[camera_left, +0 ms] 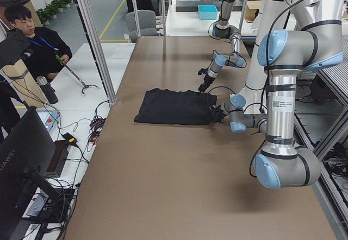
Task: Fold clothes
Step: 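Grasp the two corners of the shirt nearest the robot with both grippers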
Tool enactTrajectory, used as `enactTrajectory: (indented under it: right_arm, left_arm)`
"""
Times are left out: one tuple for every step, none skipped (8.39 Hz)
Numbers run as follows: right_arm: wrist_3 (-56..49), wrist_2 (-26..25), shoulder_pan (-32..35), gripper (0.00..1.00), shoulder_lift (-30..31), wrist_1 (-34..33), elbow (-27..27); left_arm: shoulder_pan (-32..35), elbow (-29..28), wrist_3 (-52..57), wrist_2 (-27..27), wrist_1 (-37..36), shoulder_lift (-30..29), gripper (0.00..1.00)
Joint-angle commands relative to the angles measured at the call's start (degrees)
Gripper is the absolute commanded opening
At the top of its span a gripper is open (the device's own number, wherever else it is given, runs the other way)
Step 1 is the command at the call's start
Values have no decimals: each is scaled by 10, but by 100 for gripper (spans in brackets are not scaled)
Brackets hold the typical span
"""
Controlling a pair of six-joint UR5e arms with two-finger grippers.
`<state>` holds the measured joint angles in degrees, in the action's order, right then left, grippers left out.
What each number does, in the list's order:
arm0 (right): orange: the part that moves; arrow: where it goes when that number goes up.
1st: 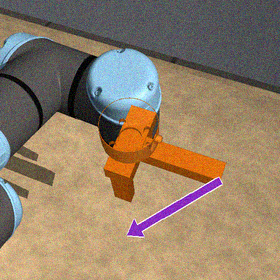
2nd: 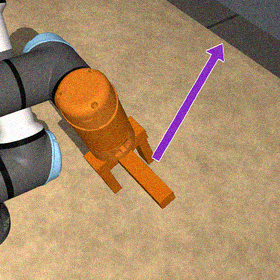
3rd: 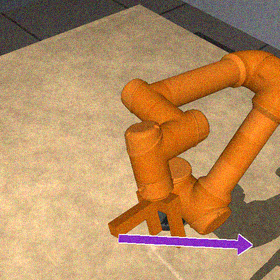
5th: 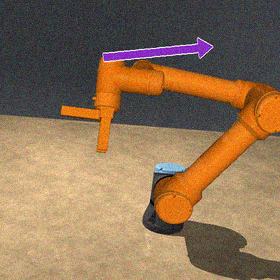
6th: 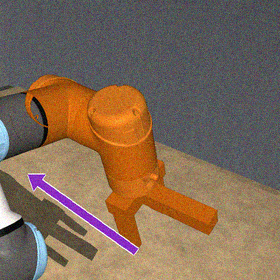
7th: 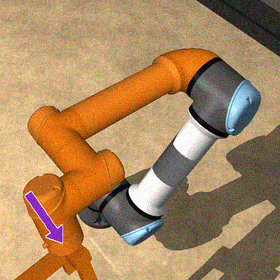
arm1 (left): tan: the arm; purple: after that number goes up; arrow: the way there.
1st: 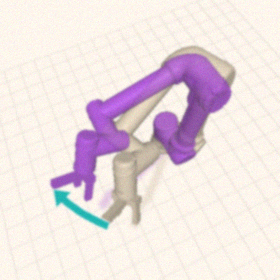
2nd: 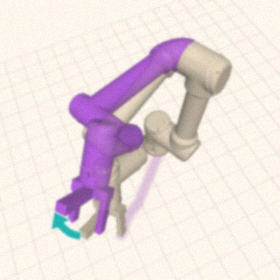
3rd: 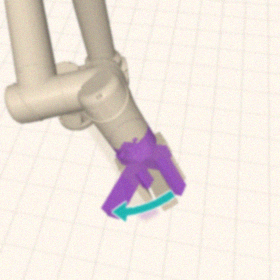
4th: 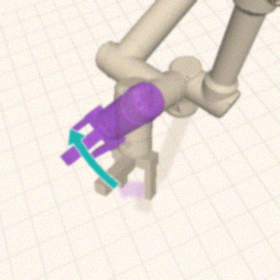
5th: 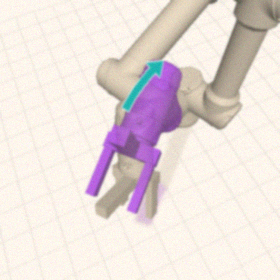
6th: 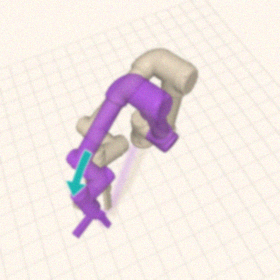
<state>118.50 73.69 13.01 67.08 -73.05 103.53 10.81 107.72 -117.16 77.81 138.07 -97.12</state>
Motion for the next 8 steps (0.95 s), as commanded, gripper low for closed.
enactTrajectory:
  right_arm:
    - [33, -11, -4, 66, -8, 1, -2]
    - [36, -11, -4, 60, -11, 6, -2]
    - [37, -12, -5, 57, -11, 15, -2]
    - [35, -20, -7, 57, -6, 16, -2]
    - [35, -28, -13, 57, -9, 15, -3]
    - [33, -28, -16, 56, -9, 15, -3]
    - [32, -31, -17, 56, -7, 15, -3]
    - [31, -32, -18, 55, -6, 15, -3]
  left_arm:
    - [0, 0, 0, 0, 0, 0, 0]
    - [1, 0, 0, 0, 0, 0, 0]
    - [1, 0, 1, 0, 0, 1, 0]
    - [1, 0, 1, 0, 0, 0, 0]
    - [2, 1, 1, 0, 0, 0, 0]
    - [3, 4, 2, 0, 0, 2, 0]
    - [3, 4, 4, 0, 0, 2, 0]
    - [4, 4, 4, 0, 0, 1, 0]
